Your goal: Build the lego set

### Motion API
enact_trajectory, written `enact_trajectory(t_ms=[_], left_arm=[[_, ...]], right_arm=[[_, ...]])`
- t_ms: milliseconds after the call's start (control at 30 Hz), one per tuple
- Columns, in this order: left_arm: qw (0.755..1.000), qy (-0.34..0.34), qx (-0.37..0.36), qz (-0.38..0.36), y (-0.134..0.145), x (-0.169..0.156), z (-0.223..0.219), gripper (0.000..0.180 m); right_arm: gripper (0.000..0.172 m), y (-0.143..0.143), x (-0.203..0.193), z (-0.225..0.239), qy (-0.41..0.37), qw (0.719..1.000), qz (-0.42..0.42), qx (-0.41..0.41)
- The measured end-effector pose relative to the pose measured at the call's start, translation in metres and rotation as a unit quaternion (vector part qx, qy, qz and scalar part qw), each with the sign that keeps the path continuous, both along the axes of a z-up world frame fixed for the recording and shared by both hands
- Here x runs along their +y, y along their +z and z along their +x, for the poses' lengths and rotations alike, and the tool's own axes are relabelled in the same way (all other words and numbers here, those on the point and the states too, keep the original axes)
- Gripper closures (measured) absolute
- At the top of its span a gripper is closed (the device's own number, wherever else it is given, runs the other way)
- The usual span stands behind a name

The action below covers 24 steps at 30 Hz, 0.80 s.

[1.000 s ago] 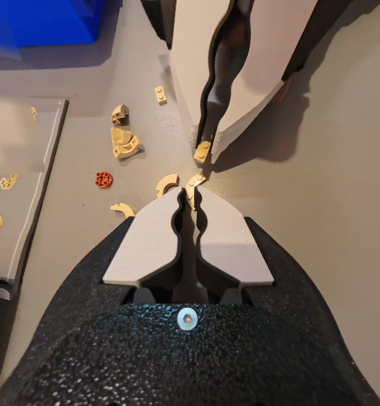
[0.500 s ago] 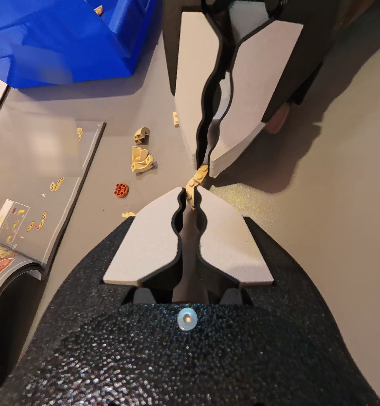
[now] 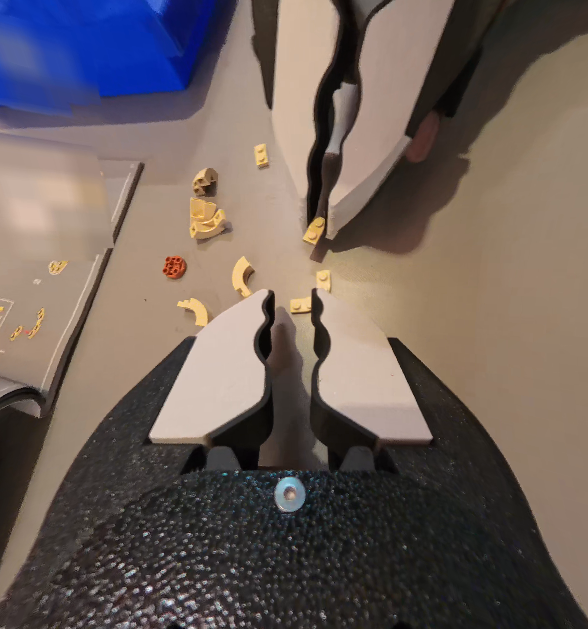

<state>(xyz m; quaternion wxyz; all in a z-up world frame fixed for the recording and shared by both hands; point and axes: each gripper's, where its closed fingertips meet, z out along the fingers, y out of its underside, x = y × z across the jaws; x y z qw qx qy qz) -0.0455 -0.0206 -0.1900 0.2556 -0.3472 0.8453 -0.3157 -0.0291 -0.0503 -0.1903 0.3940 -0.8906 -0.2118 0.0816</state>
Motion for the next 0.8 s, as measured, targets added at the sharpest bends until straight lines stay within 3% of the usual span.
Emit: enact_trajectory(t_ms=[267, 400, 800], left_arm=[[0.987, -0.145, 0.015, 0.064, -0.001, -0.012, -0.003, 0.155], [0.981, -0.167, 0.054, 0.084, -0.011, -0.014, -0.002, 0.174], [0.976, -0.212, 0.021, 0.04, -0.009, -0.024, -0.006, 0.176]], right_arm=[[0.164, -0.01, -0.002, -0.009, 0.035, 0.999, -0.034, -0.013], [0.164, -0.009, -0.002, -0.01, 0.039, 0.999, -0.033, -0.006], [0.164, -0.002, -0.008, -0.016, 0.069, 0.997, -0.019, 0.022]])
